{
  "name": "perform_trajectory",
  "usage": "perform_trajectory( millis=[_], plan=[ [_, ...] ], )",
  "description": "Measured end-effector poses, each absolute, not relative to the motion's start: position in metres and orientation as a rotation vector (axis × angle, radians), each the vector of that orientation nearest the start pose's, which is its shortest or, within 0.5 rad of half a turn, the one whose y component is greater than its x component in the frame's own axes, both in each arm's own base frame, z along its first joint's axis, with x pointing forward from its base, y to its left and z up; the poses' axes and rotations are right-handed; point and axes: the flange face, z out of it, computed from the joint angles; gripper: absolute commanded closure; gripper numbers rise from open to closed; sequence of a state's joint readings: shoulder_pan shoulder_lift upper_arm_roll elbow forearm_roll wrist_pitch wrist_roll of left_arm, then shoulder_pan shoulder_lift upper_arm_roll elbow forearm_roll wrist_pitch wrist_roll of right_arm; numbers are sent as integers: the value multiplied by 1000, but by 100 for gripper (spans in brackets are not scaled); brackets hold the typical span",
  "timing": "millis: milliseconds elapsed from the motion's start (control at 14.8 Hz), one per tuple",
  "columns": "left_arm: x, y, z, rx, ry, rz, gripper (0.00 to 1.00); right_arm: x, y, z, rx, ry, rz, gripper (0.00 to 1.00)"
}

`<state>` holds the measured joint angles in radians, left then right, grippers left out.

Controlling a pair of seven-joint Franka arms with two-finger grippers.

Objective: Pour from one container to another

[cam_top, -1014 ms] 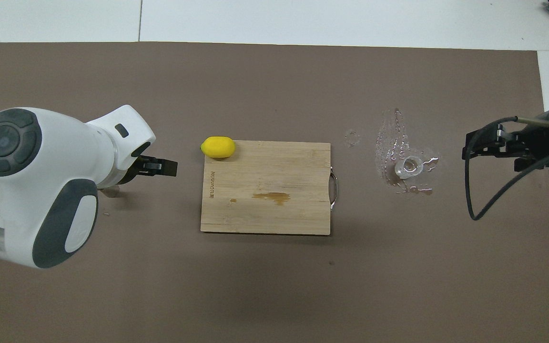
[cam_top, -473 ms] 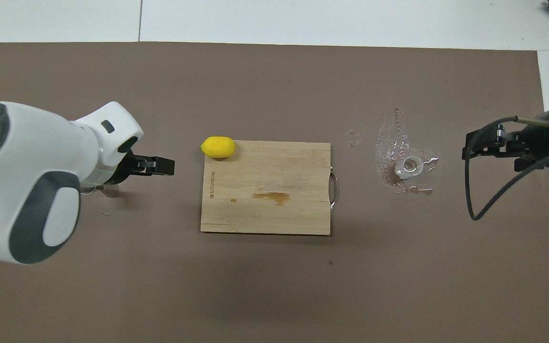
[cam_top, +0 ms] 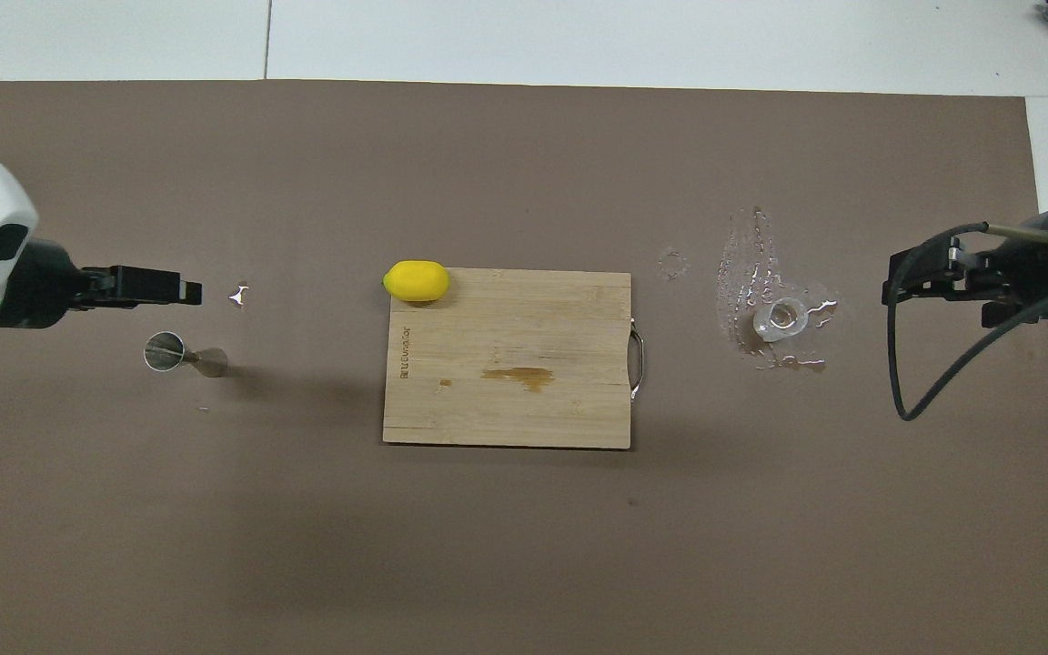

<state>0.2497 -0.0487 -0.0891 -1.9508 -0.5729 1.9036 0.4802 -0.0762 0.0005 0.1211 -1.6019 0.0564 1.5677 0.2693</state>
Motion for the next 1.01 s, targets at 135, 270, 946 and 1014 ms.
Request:
perform_trajectory(
  millis=[135,270,946,1014],
  plan=[
    [547,71,502,2532,-272,296,0,552,31,609,-3071,347,67,0],
    [550,88,487,2437,-421,384,0,552,31,609,-3071,347,67,0],
    [548,154,363,1872,-1007,776,0,552,31,609,-3071,347,67,0],
    [548,152,358,1827,-1040,820,0,552,31,609,-3071,347,67,0]
  ],
)
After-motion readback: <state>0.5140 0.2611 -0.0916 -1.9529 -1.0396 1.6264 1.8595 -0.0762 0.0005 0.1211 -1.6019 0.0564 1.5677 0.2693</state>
